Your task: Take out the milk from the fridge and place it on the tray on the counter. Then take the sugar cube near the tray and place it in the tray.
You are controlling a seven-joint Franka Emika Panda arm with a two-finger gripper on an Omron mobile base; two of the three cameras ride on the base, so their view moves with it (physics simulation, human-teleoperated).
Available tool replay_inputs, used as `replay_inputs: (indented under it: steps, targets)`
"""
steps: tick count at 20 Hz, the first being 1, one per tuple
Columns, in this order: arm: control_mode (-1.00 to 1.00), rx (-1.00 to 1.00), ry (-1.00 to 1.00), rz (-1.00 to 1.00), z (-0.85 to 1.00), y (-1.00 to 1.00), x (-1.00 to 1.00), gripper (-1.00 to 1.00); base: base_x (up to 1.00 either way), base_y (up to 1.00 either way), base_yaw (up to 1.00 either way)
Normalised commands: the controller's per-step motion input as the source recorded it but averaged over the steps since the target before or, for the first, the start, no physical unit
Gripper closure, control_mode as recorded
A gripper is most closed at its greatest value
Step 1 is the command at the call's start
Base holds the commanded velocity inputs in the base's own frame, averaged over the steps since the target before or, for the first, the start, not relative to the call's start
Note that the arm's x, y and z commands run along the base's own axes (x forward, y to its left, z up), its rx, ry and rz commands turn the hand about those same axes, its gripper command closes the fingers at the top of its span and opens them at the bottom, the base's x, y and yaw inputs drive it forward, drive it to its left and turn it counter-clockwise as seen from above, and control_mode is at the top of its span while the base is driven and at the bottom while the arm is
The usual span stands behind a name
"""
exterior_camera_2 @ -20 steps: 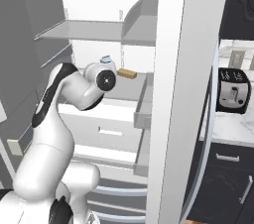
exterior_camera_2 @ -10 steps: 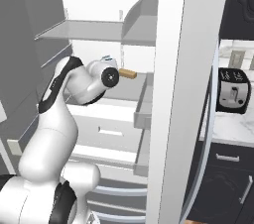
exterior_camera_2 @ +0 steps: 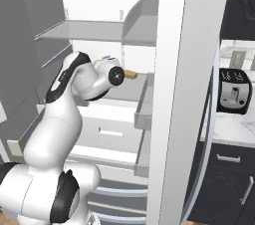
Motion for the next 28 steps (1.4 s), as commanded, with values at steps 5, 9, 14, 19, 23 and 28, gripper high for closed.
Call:
replay_inputs:
  steps: [5, 9, 14, 19, 23, 28]
  targets:
    - [-1.00, 0.04, 0.00, 0.03, -0.11, 0.01, 0.26, -1.00, 0.00, 0.00, 0.00]
    - [-1.00, 0.03, 0.00, 0.01, -0.12, 0.06, 0.22, -1.00, 0.00, 0.00, 0.00]
    - [-1.00, 0.00, 0.00, 0.03, -0.07, 0.03, 0.24, -1.00, 0.00, 0.00, 0.00]
    - [-1.00, 0.00, 0.00, 0.04, -0.09, 0.00, 0.26, -1.00, 0.00, 0.00, 0.00]
    - [-1.00, 0.01, 0.00, 0.07, -0.11, -0.03, 0.09, -1.00, 0.00, 0.00, 0.00]
    - [-1.00, 0.02, 0.00, 0.08, -0.14, 0.00, 0.03, -1.00, 0.00, 0.00, 0.00]
